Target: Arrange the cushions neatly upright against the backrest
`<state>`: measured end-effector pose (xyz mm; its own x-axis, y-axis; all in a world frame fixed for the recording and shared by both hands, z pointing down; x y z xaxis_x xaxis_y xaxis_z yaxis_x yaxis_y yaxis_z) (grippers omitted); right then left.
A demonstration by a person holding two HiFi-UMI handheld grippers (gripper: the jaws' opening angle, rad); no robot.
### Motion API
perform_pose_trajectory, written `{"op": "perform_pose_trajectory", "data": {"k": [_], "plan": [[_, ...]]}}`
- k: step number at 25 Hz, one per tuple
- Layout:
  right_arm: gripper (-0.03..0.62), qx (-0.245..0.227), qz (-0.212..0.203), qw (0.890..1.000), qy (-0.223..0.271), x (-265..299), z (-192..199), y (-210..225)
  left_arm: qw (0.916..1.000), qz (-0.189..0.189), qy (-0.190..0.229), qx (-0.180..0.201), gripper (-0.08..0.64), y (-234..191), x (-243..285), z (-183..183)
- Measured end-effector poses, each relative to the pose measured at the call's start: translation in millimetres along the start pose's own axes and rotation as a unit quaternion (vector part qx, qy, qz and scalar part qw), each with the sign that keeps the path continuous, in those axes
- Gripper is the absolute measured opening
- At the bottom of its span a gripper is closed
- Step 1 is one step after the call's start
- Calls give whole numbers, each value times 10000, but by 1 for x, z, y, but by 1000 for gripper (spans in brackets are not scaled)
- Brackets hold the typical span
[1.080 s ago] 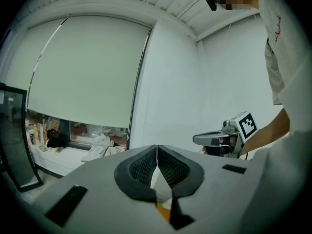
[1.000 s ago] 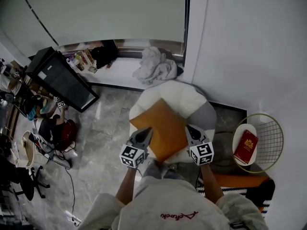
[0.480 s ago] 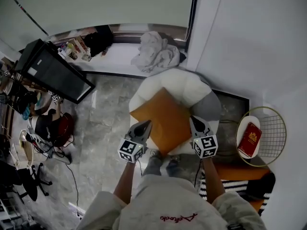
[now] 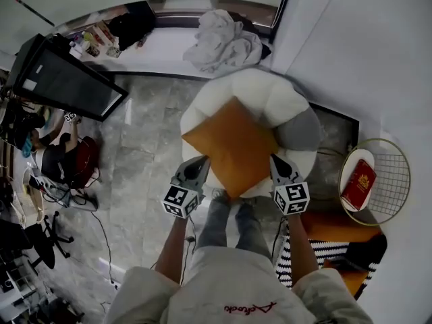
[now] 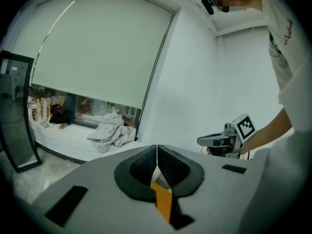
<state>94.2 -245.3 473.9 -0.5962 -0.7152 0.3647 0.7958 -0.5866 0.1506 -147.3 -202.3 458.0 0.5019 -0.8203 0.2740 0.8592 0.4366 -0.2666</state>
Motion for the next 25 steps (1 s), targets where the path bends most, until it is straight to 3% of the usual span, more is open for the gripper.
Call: {"op": "perform_pose_trajectory", "data": {"k": [14,25], "plan": [[27,669,156,9938,-870,2,140,0,9952,125,-880,-416,32,-11,16,131],[26,925,198,9866,-1332,5,234,5,9906,195,-1198,-632,32,-14,41,221]]}}
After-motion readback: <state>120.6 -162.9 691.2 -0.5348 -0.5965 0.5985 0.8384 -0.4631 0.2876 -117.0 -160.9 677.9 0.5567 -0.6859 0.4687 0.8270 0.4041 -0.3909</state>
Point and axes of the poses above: the fingertips, and each gripper's own axes: x forward along the fingers, y to its right, z out of its underside, the point moved 4 cm from there along -x, backward along the fingers, and after that the axes turned 4 degrees about y, right-handed, at the moved point
